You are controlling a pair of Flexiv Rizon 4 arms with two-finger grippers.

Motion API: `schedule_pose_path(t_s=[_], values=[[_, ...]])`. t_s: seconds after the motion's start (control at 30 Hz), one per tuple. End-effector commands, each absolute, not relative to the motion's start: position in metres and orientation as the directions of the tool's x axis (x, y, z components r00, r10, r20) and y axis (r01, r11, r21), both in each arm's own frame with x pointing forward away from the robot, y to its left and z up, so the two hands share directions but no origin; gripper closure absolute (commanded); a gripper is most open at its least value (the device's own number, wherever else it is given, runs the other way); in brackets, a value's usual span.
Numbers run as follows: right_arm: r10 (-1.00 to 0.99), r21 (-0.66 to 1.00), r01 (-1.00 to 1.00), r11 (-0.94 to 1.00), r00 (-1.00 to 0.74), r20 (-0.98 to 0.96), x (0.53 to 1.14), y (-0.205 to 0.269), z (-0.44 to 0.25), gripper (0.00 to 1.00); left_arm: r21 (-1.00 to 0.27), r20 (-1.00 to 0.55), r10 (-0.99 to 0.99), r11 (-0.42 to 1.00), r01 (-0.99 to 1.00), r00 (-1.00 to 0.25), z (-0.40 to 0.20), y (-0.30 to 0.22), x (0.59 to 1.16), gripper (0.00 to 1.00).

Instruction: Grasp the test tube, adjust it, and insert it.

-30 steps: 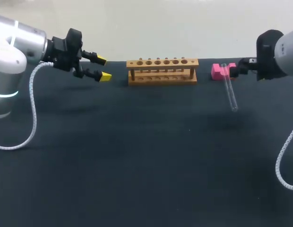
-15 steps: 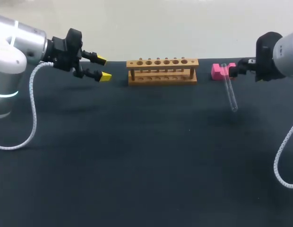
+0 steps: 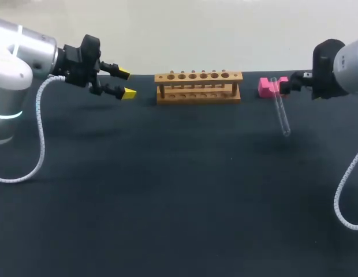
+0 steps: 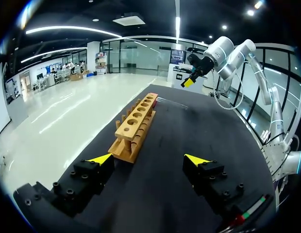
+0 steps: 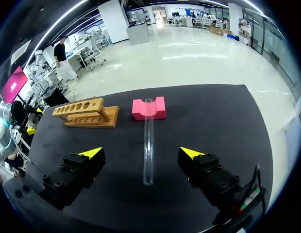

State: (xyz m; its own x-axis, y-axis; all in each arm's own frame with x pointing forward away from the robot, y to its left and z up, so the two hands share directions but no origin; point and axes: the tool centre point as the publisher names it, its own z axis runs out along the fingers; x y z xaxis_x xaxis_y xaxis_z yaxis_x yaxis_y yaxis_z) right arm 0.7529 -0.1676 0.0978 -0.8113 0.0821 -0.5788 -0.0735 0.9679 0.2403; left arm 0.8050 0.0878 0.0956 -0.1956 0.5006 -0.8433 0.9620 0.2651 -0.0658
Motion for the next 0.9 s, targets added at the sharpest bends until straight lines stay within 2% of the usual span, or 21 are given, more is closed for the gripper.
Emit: schedule_pose_path(t_s=[0.03, 0.37, 0.9], values=[[0.164, 0.239, -0.070, 0.968, -0.544, -0.823, 0.751, -0.167, 0.095, 0.00, -0.063, -0.845, 0.499, 0.266, 0.962, -0.194, 0.095, 0.088, 0.805, 0.00], [0.154, 0.193, -0.032, 0.981, -0.482, -0.863, 0.764, -0.170, 0.073, 0.00, -0.063, -0.845, 0.499, 0.266, 0.962, -0.194, 0.095, 0.088, 0.805, 0.00], [0.136, 0.161, -0.006, 0.987, -0.508, -0.851, 0.767, -0.173, 0.066, 0.00, -0.063, -0.845, 0.499, 0.266, 0.962, -0.194, 0.095, 0.088, 0.805, 0.00]])
